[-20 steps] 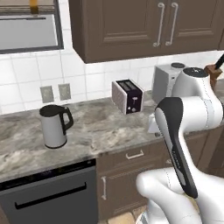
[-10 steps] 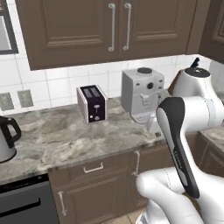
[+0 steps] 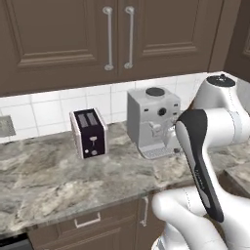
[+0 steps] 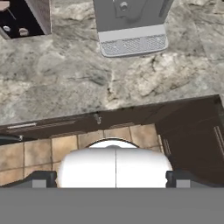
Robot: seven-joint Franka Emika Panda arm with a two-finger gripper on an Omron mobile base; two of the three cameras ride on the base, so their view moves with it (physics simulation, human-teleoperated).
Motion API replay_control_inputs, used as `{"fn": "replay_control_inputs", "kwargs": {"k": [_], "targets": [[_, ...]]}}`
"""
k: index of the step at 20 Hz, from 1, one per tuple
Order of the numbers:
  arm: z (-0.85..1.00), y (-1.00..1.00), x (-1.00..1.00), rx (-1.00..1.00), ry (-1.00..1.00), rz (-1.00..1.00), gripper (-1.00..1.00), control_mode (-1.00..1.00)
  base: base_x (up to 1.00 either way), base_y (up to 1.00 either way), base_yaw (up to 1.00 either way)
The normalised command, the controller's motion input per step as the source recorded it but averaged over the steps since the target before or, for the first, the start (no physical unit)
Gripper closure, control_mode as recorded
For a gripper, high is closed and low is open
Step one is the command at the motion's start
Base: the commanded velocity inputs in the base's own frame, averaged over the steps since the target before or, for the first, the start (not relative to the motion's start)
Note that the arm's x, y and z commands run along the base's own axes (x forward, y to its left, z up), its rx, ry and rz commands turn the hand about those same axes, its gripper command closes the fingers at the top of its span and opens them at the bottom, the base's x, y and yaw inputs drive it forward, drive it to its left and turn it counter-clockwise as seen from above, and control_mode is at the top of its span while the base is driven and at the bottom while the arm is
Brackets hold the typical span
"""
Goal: Navigate to the coffee machine.
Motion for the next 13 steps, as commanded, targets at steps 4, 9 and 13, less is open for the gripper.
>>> {"fn": "replay_control_inputs", "kwargs": {"k": [4, 9, 13], "targets": [[0.0, 0.0, 0.0, 0.0, 0.0, 0.0, -1.0, 1.0, 0.82, -0.24, 0.06], [0.0, 0.0, 0.0, 0.0, 0.0, 0.0, -1.0, 1.0, 0.77, -0.36, 0.11], [0.0, 0.0, 0.0, 0.0, 0.0, 0.0, -1.0, 1.0, 0.58, -0.39, 0.13]]}}
